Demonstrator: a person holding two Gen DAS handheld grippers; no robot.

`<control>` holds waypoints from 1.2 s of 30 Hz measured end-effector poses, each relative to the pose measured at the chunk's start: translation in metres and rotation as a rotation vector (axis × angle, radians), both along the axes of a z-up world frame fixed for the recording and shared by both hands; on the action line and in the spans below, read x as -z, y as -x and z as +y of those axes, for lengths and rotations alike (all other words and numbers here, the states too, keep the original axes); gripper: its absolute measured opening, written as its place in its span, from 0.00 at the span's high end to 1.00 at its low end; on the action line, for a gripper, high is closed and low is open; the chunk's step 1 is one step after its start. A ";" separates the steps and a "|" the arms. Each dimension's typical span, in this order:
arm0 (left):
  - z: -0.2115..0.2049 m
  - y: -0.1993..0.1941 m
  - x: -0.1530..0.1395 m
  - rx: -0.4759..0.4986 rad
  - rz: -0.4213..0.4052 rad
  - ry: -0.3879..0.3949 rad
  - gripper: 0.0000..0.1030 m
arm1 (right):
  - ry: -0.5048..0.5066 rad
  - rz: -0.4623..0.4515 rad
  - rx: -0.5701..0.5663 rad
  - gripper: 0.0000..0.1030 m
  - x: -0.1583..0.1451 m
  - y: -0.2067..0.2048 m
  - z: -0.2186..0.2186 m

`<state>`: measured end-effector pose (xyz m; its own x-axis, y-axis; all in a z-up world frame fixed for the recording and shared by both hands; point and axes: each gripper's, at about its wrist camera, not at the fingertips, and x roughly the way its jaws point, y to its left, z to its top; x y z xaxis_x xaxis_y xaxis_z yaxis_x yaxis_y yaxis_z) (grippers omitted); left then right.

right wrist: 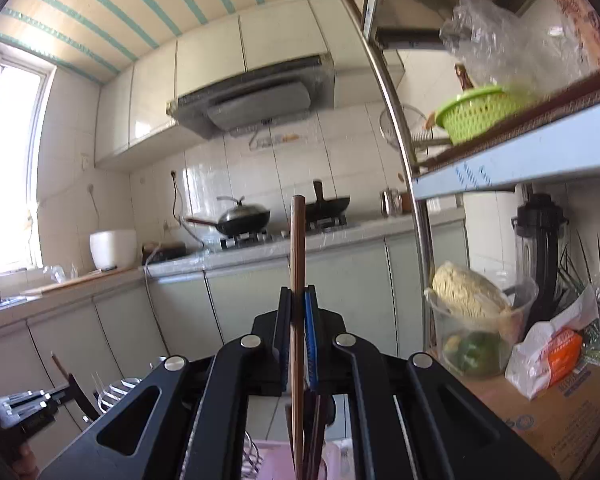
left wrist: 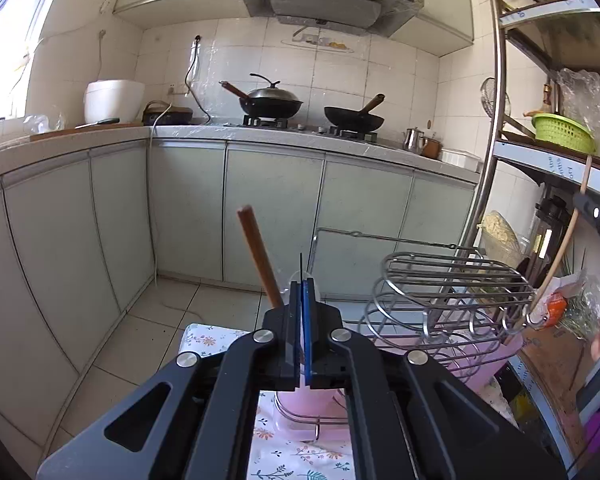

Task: Organize utensils
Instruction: 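Lower the wooden chopstick into the pink cup with the right tool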

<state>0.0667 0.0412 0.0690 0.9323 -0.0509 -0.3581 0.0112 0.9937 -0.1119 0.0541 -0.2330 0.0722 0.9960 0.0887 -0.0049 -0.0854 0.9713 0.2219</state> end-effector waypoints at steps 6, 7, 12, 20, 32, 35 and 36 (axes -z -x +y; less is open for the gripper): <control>0.012 -0.014 -0.001 -0.016 0.016 0.024 1.00 | 0.016 0.105 0.006 0.94 0.026 -0.018 0.001; 0.013 -0.018 -0.002 -0.017 0.018 0.024 1.00 | 0.014 0.119 0.004 0.94 0.029 -0.022 0.001; 0.012 -0.034 -0.003 -0.011 0.034 0.029 1.00 | 0.014 0.181 -0.001 0.94 0.044 -0.034 0.002; 0.008 -0.052 0.012 -0.004 0.087 0.031 1.00 | 0.022 0.242 -0.018 0.94 0.065 -0.041 0.005; 0.005 -0.053 0.031 -0.008 0.103 0.032 0.99 | 0.023 0.298 -0.024 0.93 0.079 -0.043 0.010; 0.003 -0.055 0.034 -0.013 0.115 0.021 0.99 | 0.021 0.310 -0.028 0.92 0.082 -0.043 0.011; 0.002 -0.055 0.034 -0.016 0.116 0.016 0.99 | 0.017 0.315 -0.031 0.92 0.084 -0.043 0.011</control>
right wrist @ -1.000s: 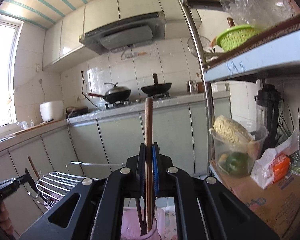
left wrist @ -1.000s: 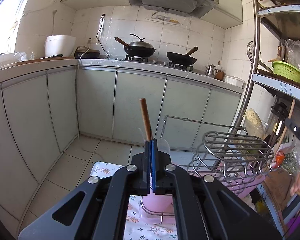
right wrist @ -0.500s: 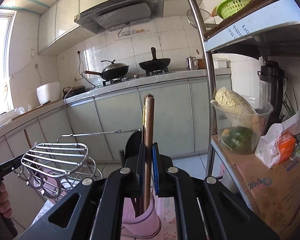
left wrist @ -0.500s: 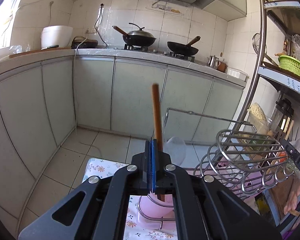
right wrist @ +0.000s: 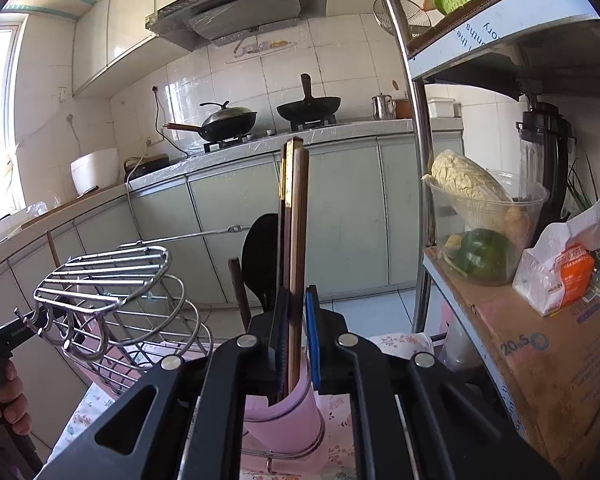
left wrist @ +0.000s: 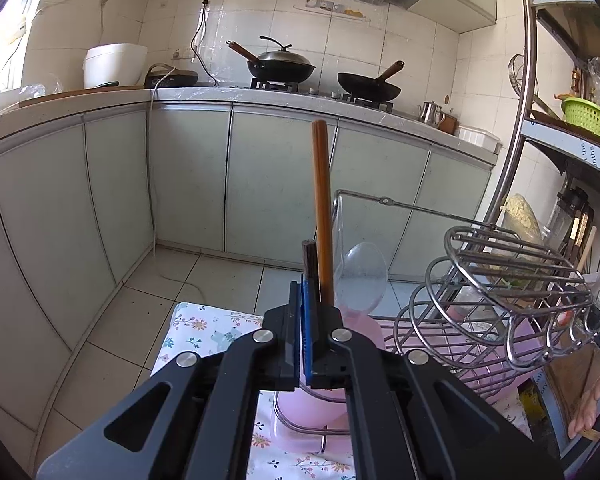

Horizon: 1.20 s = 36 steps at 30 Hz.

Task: Organize utensils
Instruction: 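Lower the wooden chopstick into the pink cup with the right tool, then open the right tool and pull both tools back from the cup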

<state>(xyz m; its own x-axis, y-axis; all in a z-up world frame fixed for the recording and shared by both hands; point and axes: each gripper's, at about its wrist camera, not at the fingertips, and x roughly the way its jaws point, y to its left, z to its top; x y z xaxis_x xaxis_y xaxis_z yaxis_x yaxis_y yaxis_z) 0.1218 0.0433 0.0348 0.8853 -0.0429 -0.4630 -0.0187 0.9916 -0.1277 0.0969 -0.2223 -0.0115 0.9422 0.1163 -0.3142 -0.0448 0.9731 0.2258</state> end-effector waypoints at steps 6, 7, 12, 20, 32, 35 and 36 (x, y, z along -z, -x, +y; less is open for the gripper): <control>-0.001 0.004 0.003 -0.005 -0.006 0.008 0.77 | -0.021 0.024 -0.005 0.78 0.003 0.003 -0.001; -0.002 0.004 0.004 -0.005 -0.007 0.004 0.75 | -0.024 0.020 -0.007 0.73 0.003 0.006 0.000; -0.008 0.009 0.004 0.021 0.001 -0.015 0.67 | -0.016 0.024 -0.015 0.68 0.003 0.014 0.004; -0.018 0.020 0.005 0.038 0.006 -0.025 0.64 | -0.015 0.046 -0.029 0.66 0.005 0.027 0.008; -0.025 0.040 0.007 0.060 0.016 -0.010 0.63 | -0.042 0.066 -0.063 0.65 0.013 0.054 0.015; -0.028 0.046 0.008 0.065 0.017 -0.012 0.63 | -0.038 0.069 -0.068 0.61 0.015 0.061 0.020; -0.029 0.049 0.009 0.067 0.019 -0.011 0.63 | -0.039 0.066 -0.068 0.56 0.015 0.063 0.021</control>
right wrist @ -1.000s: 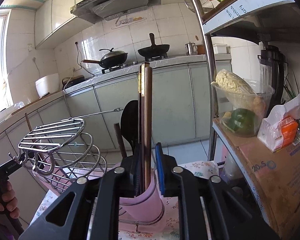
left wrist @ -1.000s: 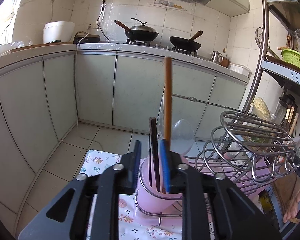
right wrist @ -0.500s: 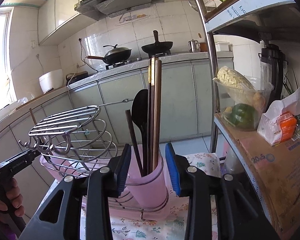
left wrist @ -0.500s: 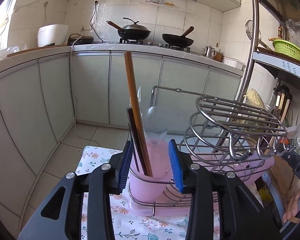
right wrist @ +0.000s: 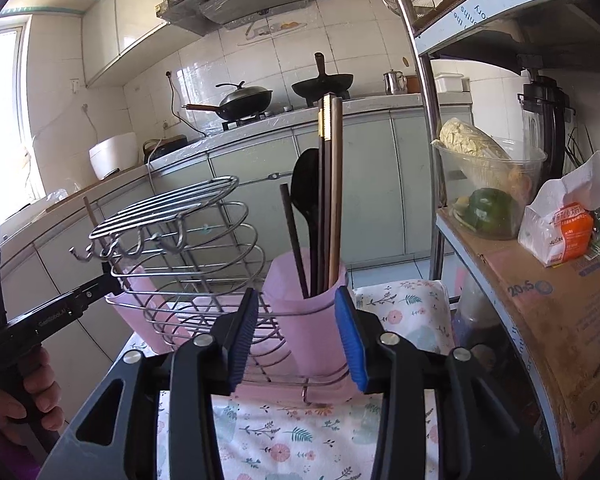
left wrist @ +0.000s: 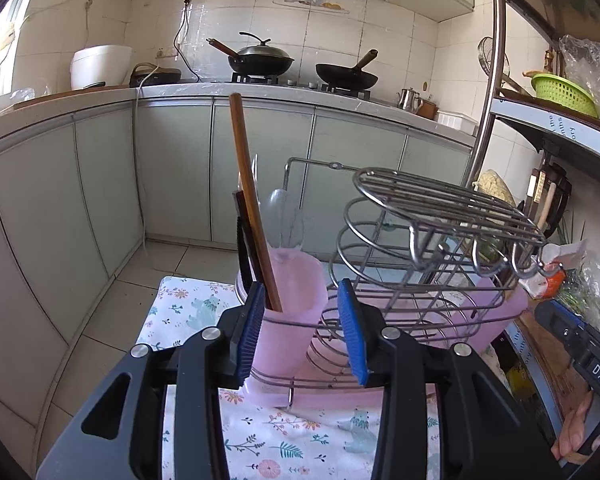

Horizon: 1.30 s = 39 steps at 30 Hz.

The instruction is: Organize utensils

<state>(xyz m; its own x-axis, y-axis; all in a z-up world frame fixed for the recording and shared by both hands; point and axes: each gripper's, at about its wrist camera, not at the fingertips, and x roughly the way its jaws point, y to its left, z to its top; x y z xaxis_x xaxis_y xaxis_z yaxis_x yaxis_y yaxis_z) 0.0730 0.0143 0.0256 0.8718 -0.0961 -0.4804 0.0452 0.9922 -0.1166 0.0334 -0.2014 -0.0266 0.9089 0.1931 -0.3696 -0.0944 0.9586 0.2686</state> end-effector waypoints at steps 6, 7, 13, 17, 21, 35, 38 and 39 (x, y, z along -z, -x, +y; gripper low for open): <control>-0.005 0.015 0.006 0.011 0.014 0.006 0.59 | -0.001 -0.003 -0.026 0.53 0.003 0.011 0.014; -0.006 0.017 0.006 0.014 0.014 0.008 0.59 | 0.005 -0.002 -0.032 0.53 0.003 0.013 0.017; -0.012 0.037 0.006 0.030 -0.005 0.003 0.59 | 0.096 0.014 -0.061 0.53 0.008 0.021 0.041; -0.016 0.049 0.005 0.041 -0.020 -0.003 0.59 | 0.125 0.002 -0.067 0.53 0.008 0.030 0.051; -0.021 0.062 0.003 0.049 -0.039 -0.012 0.59 | 0.133 -0.006 -0.070 0.53 0.006 0.037 0.056; -0.029 0.089 -0.002 0.061 -0.063 -0.021 0.59 | 0.147 -0.039 -0.039 0.53 -0.006 0.056 0.064; -0.029 0.093 -0.004 0.057 -0.067 -0.019 0.59 | 0.141 -0.038 -0.028 0.53 -0.007 0.058 0.063; -0.029 0.094 -0.004 0.055 -0.068 -0.018 0.59 | 0.140 -0.039 -0.026 0.53 -0.008 0.058 0.063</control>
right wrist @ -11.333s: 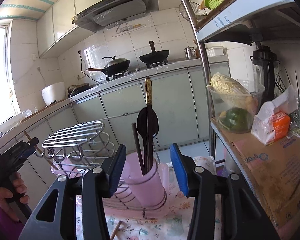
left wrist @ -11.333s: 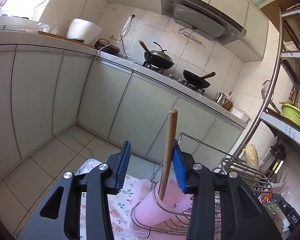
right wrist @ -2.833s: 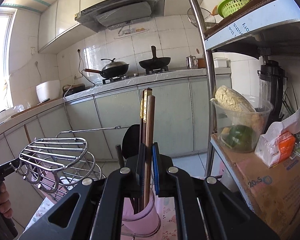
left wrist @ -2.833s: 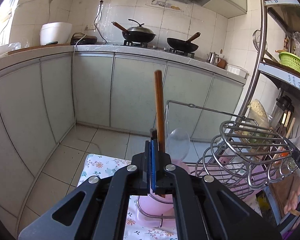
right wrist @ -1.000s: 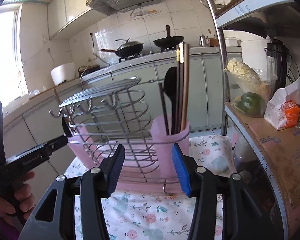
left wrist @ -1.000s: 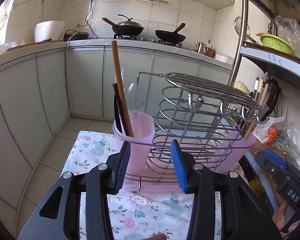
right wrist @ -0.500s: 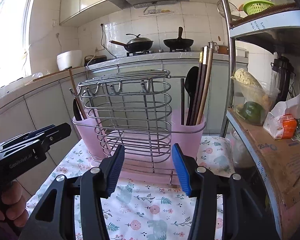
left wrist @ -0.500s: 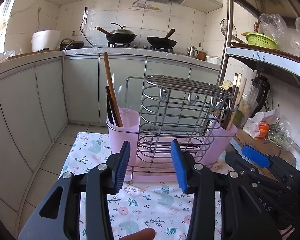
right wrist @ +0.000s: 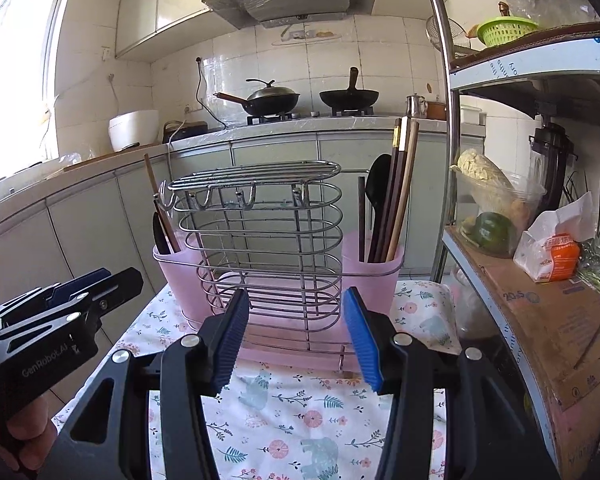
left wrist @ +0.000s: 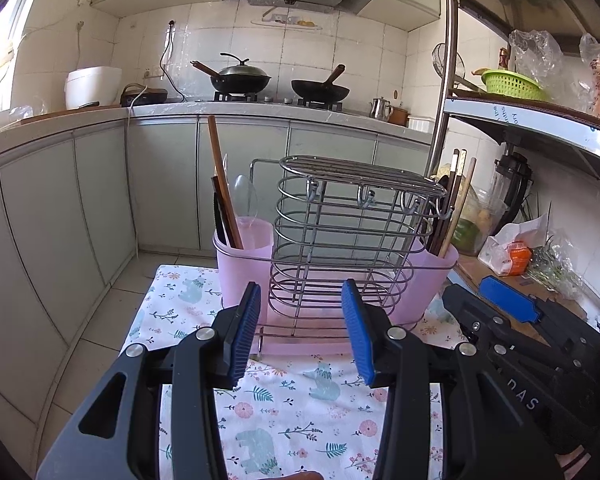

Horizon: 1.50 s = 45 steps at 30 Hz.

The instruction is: Organize utensils

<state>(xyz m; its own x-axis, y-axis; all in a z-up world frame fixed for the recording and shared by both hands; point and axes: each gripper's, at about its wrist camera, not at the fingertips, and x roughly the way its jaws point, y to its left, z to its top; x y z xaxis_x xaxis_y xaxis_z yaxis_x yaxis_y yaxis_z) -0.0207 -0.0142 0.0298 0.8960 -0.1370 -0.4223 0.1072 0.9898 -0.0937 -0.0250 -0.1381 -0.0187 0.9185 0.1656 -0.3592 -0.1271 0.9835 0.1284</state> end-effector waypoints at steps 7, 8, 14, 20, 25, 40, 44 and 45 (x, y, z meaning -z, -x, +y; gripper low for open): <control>-0.001 0.005 -0.003 -0.001 -0.010 0.000 0.59 | -0.001 -0.016 0.008 0.53 -0.005 0.005 -0.002; -0.001 0.005 -0.003 0.000 -0.012 0.000 0.59 | -0.002 -0.018 0.009 0.53 -0.005 0.006 -0.002; -0.002 0.006 -0.004 0.002 -0.016 -0.001 0.59 | -0.004 -0.025 0.012 0.53 -0.008 0.006 -0.002; -0.003 0.007 -0.003 0.005 -0.015 -0.004 0.59 | -0.003 -0.020 0.009 0.53 -0.007 0.006 -0.002; -0.004 0.006 -0.002 0.006 -0.011 -0.004 0.59 | -0.005 -0.015 0.008 0.53 -0.005 0.005 -0.001; -0.005 0.006 -0.001 0.008 -0.011 -0.005 0.58 | -0.007 -0.010 0.006 0.53 -0.004 0.004 -0.002; -0.006 0.007 0.000 0.012 -0.011 -0.007 0.59 | -0.006 -0.007 0.004 0.53 -0.004 0.004 -0.001; -0.006 0.007 0.000 0.014 -0.011 -0.009 0.59 | -0.005 -0.007 0.003 0.53 -0.004 0.004 -0.001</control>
